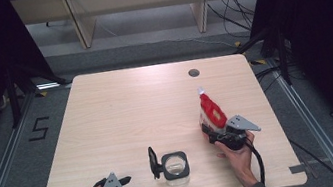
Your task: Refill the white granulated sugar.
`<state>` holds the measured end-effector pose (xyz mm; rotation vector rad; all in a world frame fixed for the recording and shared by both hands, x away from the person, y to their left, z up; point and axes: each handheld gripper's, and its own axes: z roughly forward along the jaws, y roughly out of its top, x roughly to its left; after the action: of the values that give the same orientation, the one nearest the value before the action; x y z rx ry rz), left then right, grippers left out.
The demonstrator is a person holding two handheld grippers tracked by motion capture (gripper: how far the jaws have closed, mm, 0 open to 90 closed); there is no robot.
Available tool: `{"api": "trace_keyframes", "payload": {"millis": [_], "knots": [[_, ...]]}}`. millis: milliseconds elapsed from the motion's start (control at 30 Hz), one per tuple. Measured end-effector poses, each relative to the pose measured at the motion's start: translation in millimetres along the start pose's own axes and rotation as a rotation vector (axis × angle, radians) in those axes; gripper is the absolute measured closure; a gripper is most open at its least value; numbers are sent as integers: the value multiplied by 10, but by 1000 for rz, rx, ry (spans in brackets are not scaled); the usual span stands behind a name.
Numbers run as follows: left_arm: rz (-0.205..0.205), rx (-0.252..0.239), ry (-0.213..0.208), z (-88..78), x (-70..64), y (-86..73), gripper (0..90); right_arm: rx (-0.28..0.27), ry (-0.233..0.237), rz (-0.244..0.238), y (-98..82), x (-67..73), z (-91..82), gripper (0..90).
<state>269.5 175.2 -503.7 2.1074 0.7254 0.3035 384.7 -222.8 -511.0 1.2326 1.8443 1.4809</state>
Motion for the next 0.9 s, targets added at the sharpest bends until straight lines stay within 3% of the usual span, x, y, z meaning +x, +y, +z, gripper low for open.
{"api": "trace_keyframes", "payload": {"millis": [33, 100, 133, 233, 333, 367, 400, 433, 467, 500, 567, 600, 733, 767, 800, 900], "knots": [[-3, 7, -12, -15, 2, 5, 241, 1, 5, -21, 4, -14, -6, 361], [-22, -15, -23, -10, -9, 4, 241, 15, -4, -17, 10, -5, -23, 364], [-21, -24, -14, -5, -4, 1, 241, 12, 27, -49, 14, -27, -45, 370], [2, -24, -21, -23, 13, 10, 241, -3, 18, -58, 21, 23, -76, 404], [7, -18, -16, -26, 10, 8, 241, -6, 33, -149, 60, 45, -115, 428], [-18, -25, -14, -16, -8, -2, 241, 12, 39, -193, 69, 43, -117, 429], [-18, -25, -14, -16, -8, -2, 241, 12, 39, -193, 69, 43, -117, 429], [-16, -15, -24, -19, -8, -2, 241, 20, 66, -158, 62, 106, -132, 429], [-19, -22, -16, -17, -15, -3, 241, 20, 49, -180, 58, 123, -138, 430], [-14, -37, -16, -7, -6, -9, 241, 16, 63, -171, 57, 134, -132, 430], [-11, -25, -18, -25, -1, 4, 241, 11, 80, -195, 61, 128, -129, 430], [14, -17, -16, -30, 23, 6, 241, 23, 74, -195, 63, 126, -145, 431], [-16, -12, -15, -29, 10, 2, 241, 38, 61, -163, 52, 143, -177, 431], [-15, -7, -21, -31, 14, 5, 242, 13, 86, -174, 55, 151, -157, 431], [-8, -8, -20, -33, 15, 6, 242, 34, 64, -192, 61, 163, -182, 432], [-13, -8, -23, -39, 16, 5, 243, 15, 85, -192, 76, 196, -197, 432]]}}
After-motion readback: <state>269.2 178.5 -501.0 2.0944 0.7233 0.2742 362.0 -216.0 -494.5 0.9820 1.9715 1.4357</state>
